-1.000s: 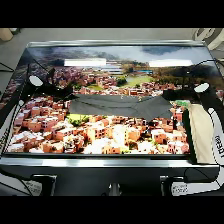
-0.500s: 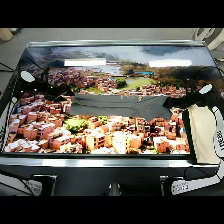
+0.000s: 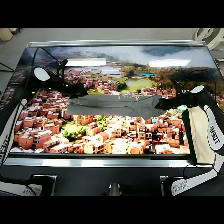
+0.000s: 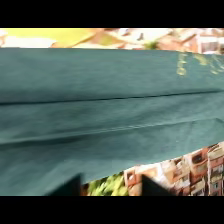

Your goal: Fold the shirts.

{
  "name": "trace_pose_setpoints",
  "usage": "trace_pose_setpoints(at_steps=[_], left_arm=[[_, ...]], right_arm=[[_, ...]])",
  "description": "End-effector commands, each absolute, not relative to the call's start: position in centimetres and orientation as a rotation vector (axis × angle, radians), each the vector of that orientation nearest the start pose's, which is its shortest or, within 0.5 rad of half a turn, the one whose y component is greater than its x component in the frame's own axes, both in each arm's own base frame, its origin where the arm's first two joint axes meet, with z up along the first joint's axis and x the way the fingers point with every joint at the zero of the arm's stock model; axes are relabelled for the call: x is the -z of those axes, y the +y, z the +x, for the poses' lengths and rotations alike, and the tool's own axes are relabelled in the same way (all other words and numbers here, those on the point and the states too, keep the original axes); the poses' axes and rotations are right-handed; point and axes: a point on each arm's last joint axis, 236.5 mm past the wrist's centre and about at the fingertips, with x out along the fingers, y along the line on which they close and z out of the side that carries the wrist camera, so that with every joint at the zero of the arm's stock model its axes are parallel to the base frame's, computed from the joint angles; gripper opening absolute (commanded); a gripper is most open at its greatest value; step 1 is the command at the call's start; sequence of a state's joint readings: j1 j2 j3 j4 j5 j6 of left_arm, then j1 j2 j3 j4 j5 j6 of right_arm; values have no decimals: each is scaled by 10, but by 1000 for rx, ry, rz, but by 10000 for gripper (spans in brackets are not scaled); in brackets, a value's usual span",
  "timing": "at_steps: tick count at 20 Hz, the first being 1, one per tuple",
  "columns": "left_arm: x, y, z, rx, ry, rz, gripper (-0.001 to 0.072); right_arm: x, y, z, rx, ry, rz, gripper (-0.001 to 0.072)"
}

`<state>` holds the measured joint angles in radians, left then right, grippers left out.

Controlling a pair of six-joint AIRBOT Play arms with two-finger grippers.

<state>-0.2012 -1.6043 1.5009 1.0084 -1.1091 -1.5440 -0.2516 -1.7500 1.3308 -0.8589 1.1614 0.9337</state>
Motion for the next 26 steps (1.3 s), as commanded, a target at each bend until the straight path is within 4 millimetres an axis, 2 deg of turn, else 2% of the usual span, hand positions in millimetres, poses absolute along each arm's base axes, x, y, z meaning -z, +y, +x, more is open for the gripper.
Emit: trace_pose_setpoints(at_steps=[1,4,6,8,12,17,19,21,23,24,26], left_arm=[[-31,-265,460,533,1118,-356,30],[-7,-325,453,555,1139,-468,29],[14,-367,440,591,1203,-592,29],[30,-401,426,612,1259,-711,28],[41,-457,404,646,1281,-863,28],[50,-507,371,646,1304,-955,28],[48,-509,370,669,1283,-926,27],[29,-487,392,710,1194,-829,25],[-2,-440,427,706,1083,-702,24],[-22,-409,447,683,1028,-650,25],[-69,-342,477,630,915,-553,24]], right_arm=[[25,40,467,-556,1130,381,21],[-43,49,464,-583,1010,306,21],[-77,58,444,-630,986,268,21],[-102,64,421,-671,985,222,21],[-134,70,391,-705,967,153,21],[-152,76,363,-737,985,114,22],[-151,73,365,-721,986,109,22],[-151,68,378,-675,955,121,22],[-145,76,391,-669,938,121,22],[-139,89,399,-684,937,118,22],[-121,128,414,-731,939,107,22]])
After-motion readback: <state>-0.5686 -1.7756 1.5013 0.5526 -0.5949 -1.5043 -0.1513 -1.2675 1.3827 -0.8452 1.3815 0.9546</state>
